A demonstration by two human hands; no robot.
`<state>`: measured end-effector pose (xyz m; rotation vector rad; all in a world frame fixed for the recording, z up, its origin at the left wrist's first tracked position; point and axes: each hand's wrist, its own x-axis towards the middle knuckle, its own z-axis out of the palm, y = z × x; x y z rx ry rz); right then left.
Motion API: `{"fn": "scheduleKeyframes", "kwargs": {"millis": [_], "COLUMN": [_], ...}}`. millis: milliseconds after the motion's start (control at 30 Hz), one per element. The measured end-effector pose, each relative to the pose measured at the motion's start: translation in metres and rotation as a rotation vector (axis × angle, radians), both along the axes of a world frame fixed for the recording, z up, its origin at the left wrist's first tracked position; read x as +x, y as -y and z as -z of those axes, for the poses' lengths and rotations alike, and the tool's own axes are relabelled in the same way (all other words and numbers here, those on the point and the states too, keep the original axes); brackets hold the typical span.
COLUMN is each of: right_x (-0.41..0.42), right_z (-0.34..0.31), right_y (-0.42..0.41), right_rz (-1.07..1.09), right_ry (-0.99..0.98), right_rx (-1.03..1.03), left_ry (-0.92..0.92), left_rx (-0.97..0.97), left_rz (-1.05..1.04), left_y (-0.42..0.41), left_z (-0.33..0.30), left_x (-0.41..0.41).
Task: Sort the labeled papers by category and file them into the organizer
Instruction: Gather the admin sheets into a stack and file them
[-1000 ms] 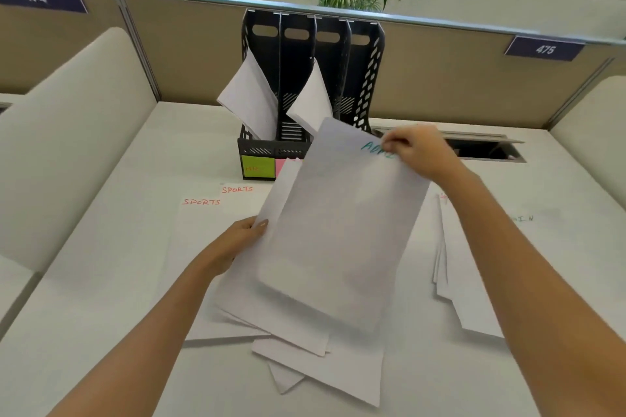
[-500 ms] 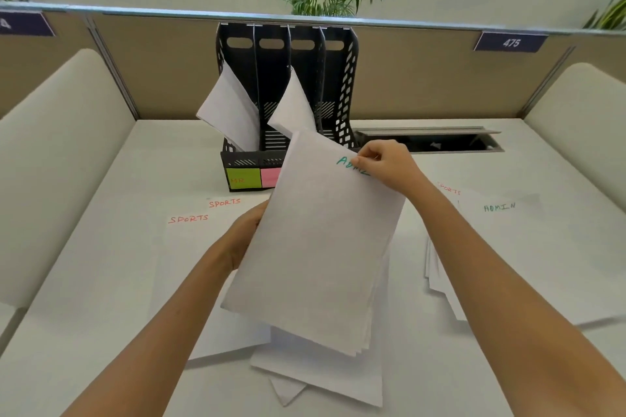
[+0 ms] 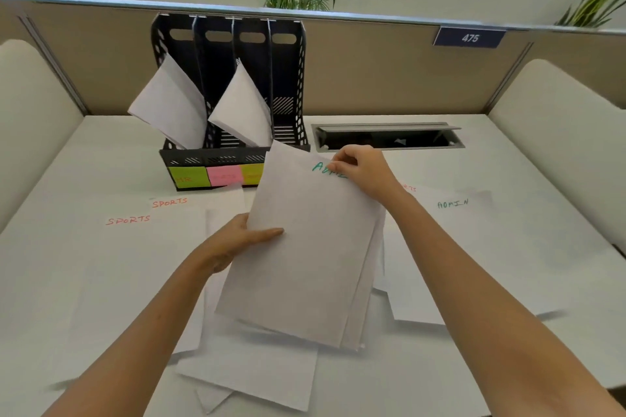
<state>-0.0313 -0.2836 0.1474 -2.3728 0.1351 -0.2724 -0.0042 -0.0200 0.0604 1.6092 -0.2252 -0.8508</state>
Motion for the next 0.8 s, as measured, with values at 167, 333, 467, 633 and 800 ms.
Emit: {"fn": "scheduleKeyframes", "kwargs": {"millis": [167, 333, 467, 633, 800], "right_x": [-0.015, -0.049, -0.078, -0.090, -0.081], "right_z": [0.013, 0.064, 0.095, 0.116, 0.112], "right_y": [0.056, 0.124, 0.149, 0.156, 0.163], "right_rz": [0.198, 0.499, 0.565, 0.485, 0.418], "right_ry": [0.020, -0.351, -0.833, -0.803, -0.686], "right_rx": [0.187, 0.029, -0.156, -0.215, -0.389], "left_ry": [0.048, 0.037, 0.013, 0.004, 0.035], "left_rx": [0.084, 0.077, 0.095, 0.100, 0.145], "left_rz": [-0.173, -0.343, -0.457, -0.527, -0.472], "left_y": [0.038, 0.065, 0.092, 0.108, 0.103], "left_z": [0.025, 0.046, 0.063, 0.077, 0.096], "left_x": [-0.013, -0.021, -0.025, -0.027, -0.033]}}
